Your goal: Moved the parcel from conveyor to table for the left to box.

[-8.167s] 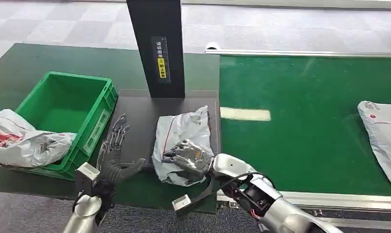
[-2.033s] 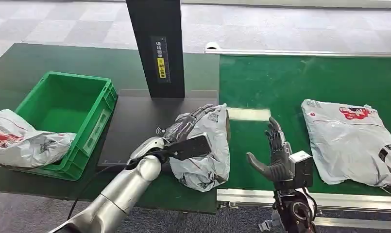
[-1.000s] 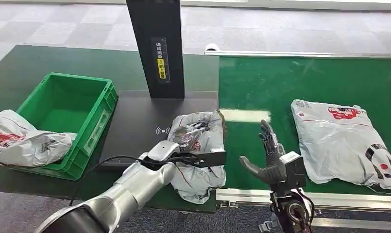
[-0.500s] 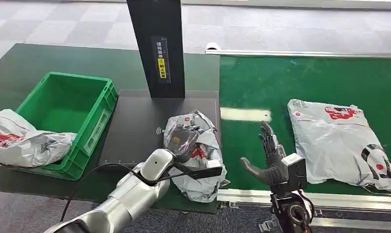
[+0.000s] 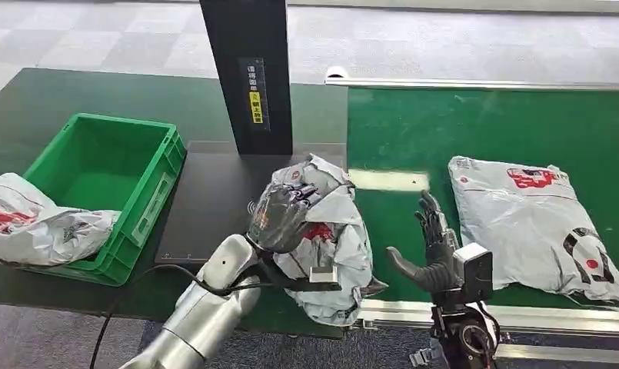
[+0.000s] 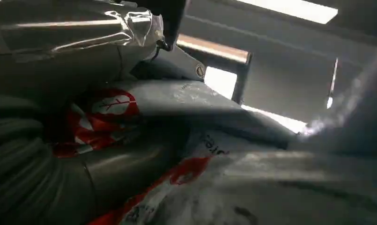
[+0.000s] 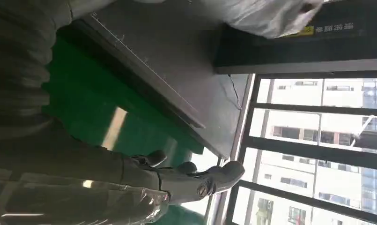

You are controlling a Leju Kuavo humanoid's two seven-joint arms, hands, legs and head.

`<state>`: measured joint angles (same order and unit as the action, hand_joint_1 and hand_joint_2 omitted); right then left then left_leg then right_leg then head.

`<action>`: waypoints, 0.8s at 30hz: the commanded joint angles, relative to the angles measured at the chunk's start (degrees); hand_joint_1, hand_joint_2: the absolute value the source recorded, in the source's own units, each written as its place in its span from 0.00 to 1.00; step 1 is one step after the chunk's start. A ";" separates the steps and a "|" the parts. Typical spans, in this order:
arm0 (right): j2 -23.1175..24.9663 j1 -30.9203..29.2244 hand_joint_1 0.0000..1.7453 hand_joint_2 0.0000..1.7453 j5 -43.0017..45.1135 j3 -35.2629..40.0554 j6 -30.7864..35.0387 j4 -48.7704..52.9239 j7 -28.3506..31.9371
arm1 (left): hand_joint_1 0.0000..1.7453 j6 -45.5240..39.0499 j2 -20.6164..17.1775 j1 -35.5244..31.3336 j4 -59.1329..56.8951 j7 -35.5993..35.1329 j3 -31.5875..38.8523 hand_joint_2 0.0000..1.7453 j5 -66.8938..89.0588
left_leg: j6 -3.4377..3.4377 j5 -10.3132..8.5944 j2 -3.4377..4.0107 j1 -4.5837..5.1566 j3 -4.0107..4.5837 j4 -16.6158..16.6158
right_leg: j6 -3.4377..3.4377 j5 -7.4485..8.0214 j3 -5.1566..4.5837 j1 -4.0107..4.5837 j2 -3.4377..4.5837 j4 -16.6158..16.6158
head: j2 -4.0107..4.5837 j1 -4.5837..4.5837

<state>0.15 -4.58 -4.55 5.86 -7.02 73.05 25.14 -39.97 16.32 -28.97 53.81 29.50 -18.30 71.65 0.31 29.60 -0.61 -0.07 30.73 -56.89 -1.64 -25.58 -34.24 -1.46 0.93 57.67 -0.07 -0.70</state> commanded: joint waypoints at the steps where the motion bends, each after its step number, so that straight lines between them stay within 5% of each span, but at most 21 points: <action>1: -0.39 -0.61 0.00 1.00 0.32 0.10 0.22 -0.40 -0.23 | 1.00 -0.03 2.48 1.78 8.47 1.60 11.68 1.00 0.26 | -0.07 0.01 0.11 0.00 -0.07 0.05 | 0.12 0.03 0.02 0.02 0.03 -0.04 | 0.00 -0.02; 4: -0.39 -0.61 0.00 1.00 0.32 0.10 0.22 -0.40 -0.23 | 1.00 -0.03 2.48 1.78 8.47 1.60 11.68 1.00 0.26 | -0.08 -0.02 -0.02 -0.01 -0.05 0.06 | 0.13 0.02 0.04 0.03 -0.10 -0.05 | 0.00 -0.02; 8: -0.64 -0.24 0.00 1.00 0.91 0.75 1.07 -0.71 0.11 | 1.00 -0.03 3.68 1.70 16.11 10.47 19.34 1.00 -3.33 | -0.08 0.01 0.17 0.00 -0.11 0.09 | 0.15 0.02 0.05 0.02 0.05 -0.07 | 0.00 -0.04; 14: -1.31 -0.08 0.00 1.00 1.82 2.61 2.57 -2.11 1.18 | 1.00 -0.03 3.03 -3.16 30.27 10.50 26.12 1.00 1.44 | -0.15 0.01 0.17 -0.01 -0.16 0.14 | 0.26 -0.01 0.09 0.04 -0.03 -0.07 | 0.00 -0.02; 23: -2.29 0.31 0.00 1.00 2.72 3.31 3.18 -1.61 1.46 | 1.00 -0.03 0.25 -10.21 32.35 10.50 32.79 1.00 11.75 | -0.08 -0.03 0.12 -0.02 -0.04 0.07 | 0.13 0.04 0.02 0.03 0.04 -0.04 | 0.00 -0.04; 24: -2.49 0.81 0.00 1.00 2.79 3.23 3.27 -0.95 1.41 | 1.00 -0.03 -12.45 -10.91 30.05 -3.90 24.36 1.00 18.35 | -0.10 -0.04 0.17 0.00 -0.12 0.14 | 0.18 0.04 0.06 0.02 0.04 -0.08 | 0.00 -0.02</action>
<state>-1.14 -3.34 -2.03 7.02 -4.04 73.33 26.34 -39.98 18.67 -34.47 83.95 39.85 9.02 82.57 0.30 29.57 -0.63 -0.09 30.73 -56.89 -1.64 -25.57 -34.24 -1.45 0.92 57.68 -0.07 -0.72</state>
